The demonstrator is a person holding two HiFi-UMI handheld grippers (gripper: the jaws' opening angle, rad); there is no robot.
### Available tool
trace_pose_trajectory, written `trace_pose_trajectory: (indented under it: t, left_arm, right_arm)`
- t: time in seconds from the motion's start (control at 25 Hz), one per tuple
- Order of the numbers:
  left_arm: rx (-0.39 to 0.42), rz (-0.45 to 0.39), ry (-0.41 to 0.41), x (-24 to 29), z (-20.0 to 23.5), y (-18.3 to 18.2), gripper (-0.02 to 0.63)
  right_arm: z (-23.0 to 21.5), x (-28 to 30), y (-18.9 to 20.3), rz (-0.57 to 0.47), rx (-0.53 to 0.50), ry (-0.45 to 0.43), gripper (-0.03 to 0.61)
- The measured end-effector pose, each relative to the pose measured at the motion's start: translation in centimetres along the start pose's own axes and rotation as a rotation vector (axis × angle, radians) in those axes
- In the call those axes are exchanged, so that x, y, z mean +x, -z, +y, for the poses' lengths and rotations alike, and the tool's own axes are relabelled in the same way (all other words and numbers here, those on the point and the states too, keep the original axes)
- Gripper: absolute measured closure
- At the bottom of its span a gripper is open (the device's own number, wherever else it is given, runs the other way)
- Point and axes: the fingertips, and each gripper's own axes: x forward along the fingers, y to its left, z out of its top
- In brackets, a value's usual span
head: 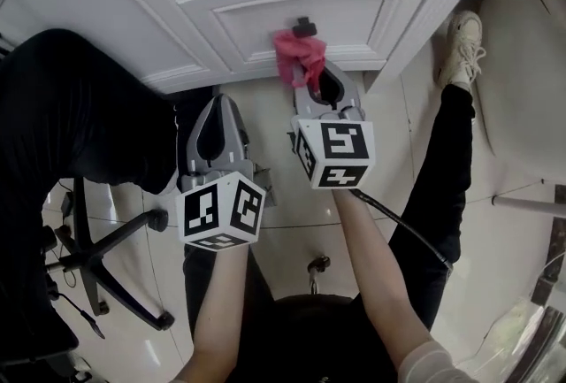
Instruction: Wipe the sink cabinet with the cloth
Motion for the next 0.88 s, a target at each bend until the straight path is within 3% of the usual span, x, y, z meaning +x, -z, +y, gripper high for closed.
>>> trace_pose_trajectory:
  t: [0.24, 0.4, 0.6, 0.88]
  left_arm:
    - [-0.01, 0.0, 0.059, 3.2, -8.5, 2.2, 0.598]
    - [-0.02, -0.003, 0.12, 4.2, -12.5, 2.1, 0.598]
    - [0.021, -0.047, 0.129, 2.3, -12.3, -1.5, 0.598]
    - [0.099, -0.15, 0.163, -6.2, -10.6, -9.9, 0.598]
  right_arm:
    - [-14.3, -4.7, -1.5, 0.0, 0.014, 0.191, 0.515]
    - [-17.1, -6.6, -3.1, -0.013, -0.011, 0.225, 0.515]
    - [-12.9, -8.2, -6.7, -0.073, -0.009, 0.183, 0.515]
    - [-0.8, -14.8, -13.2, -0.144, -0.014, 0.074, 0.515]
